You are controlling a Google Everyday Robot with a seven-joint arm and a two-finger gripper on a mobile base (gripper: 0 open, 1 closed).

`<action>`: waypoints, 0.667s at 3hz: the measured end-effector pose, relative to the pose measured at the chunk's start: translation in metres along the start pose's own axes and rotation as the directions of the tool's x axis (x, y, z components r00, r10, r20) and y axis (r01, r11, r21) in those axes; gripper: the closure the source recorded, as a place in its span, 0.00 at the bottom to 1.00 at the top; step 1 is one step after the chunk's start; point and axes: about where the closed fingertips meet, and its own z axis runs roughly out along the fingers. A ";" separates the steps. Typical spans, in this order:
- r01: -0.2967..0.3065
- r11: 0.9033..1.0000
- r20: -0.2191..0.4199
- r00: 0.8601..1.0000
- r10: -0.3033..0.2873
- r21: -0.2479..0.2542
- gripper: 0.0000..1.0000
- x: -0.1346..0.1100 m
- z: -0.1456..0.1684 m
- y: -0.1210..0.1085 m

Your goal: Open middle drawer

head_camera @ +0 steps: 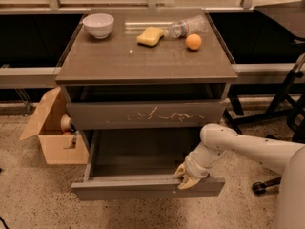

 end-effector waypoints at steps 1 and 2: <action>0.019 0.999 0.038 0.999 -0.018 -0.026 0.82 -0.012 0.008 0.011; 0.022 0.999 0.041 0.999 -0.020 -0.028 0.58 -0.013 0.008 0.012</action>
Offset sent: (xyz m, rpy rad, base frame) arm -0.0146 0.0095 -0.0002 0.0318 0.0244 0.0255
